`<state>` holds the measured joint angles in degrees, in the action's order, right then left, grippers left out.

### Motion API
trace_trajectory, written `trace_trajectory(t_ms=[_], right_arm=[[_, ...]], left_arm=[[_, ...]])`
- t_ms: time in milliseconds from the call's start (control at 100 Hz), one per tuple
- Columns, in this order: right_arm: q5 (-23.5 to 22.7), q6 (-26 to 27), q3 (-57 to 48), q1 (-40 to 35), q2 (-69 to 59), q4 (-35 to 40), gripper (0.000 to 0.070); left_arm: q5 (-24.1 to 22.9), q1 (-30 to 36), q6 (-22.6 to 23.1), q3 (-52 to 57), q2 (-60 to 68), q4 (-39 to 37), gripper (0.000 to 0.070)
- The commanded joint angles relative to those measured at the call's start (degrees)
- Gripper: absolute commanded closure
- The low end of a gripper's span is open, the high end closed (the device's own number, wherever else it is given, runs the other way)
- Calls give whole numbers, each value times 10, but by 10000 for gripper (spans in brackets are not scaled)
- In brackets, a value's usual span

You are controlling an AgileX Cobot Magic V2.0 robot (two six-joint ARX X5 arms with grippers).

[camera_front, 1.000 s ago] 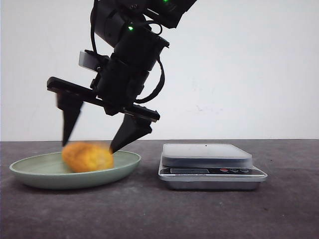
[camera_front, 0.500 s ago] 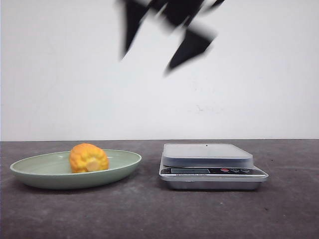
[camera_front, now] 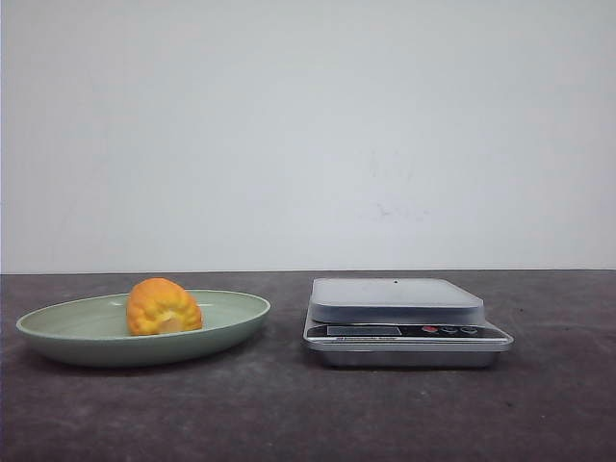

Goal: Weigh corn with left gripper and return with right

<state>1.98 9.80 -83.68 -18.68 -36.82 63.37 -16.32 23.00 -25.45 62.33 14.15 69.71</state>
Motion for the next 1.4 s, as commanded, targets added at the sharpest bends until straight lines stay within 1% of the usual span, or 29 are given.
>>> trace_trajectory(t_ms=[0,40,80,120,130,180,210,240,270,310,320,360,430,520,640,930,1310,1340,1390], right_arm=[[7,10,18,-1,39,8,84],[7,21,36,0,70,11,85],[6,31,59,1,99,11,99],[7,36,86,2,129,14,145],[7,37,96,2,140,14,168],[6,37,129,2,171,15,237],[6,37,151,2,191,15,301],[7,37,174,2,209,14,388],[6,38,193,2,225,14,503],[7,38,218,2,242,14,681],[7,38,223,2,246,14,700],[11,38,242,2,257,14,690],[15,38,266,2,269,10,691],[12,38,275,2,272,10,691],[11,46,275,2,272,7,691],[11,45,274,2,272,-7,691],[11,45,274,2,272,-7,691],[11,45,274,2,272,-7,691],[11,45,274,2,272,-7,691]], left_arm=[[1,1,7,0,3,-21,160],[4,1,7,-6,3,-31,174],[15,1,7,-12,3,-42,207],[30,1,7,-21,3,-51,241],[34,1,7,-23,3,-53,246],[46,1,7,-35,3,-61,290],[50,1,7,-43,3,-64,333],[51,1,7,-50,3,-67,404],[51,1,8,-57,3,-71,501],[51,1,11,-66,3,-80,660],[51,1,12,-68,3,-82,700],[51,1,15,-75,3,-91,688],[51,1,23,-81,4,-109,691],[55,1,23,-81,4,-123,690],[57,1,22,-81,4,-122,688],[57,1,23,-81,4,-122,688],[56,0,23,-81,3,-121,688],[56,-4,33,-81,3,-121,688],[46,-20,75,-85,3,-132,688]])
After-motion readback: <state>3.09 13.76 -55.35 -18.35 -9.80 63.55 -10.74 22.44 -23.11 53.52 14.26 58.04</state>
